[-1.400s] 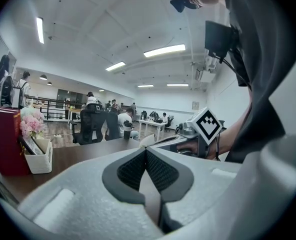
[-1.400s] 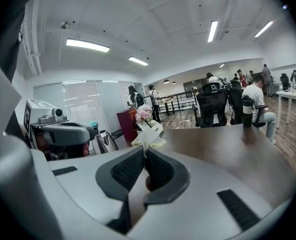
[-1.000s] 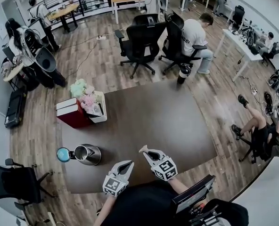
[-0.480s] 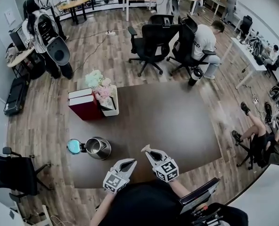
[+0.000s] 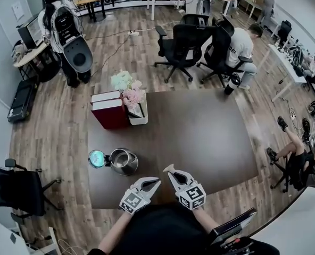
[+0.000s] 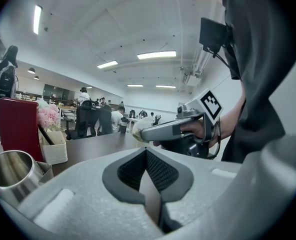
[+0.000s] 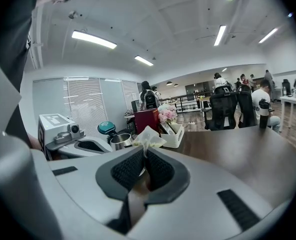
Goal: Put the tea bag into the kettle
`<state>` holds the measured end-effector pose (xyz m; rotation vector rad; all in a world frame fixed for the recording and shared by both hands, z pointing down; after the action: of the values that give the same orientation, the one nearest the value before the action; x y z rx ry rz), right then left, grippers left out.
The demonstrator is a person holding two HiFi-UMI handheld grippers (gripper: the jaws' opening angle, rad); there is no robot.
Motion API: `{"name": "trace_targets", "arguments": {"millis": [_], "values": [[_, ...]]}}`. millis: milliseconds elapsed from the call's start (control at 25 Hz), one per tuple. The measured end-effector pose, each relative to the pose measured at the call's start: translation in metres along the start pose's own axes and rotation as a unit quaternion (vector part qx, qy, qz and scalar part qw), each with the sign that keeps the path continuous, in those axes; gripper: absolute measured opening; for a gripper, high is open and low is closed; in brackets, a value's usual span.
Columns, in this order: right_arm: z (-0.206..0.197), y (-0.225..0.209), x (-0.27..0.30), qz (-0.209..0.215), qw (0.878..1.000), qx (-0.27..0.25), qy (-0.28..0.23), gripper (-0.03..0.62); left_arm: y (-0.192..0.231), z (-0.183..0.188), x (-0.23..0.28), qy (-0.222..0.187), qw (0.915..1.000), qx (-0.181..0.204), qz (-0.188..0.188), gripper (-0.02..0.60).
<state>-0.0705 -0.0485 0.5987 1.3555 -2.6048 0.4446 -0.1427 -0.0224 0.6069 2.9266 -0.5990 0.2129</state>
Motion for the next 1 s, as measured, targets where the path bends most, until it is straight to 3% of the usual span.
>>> {"name": "trace_targets", "arguments": {"millis": [240,1000], "values": [[-0.007,0.021,0.003,-0.002,1.0,0.007,0.0,0.023,0.001,-0.002,-0.022,0.0,0.9999,0.011,-0.01,0.004],[0.004,0.076,0.061,0.064,0.997,-0.035,0.001,0.023,0.047,-0.008,-0.074,-0.02,0.9985,0.018,0.047,0.005]]}}
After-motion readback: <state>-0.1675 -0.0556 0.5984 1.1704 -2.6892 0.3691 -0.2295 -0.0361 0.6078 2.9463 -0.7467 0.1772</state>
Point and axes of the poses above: the fingertips, and each gripper's own axes: x forward along the fingers, y to its left, z out of its top, the point moved 2 cm from there along -x, backward along the fingers, and after that the axes turned 3 degrees about -y, right-handed, at the moved point
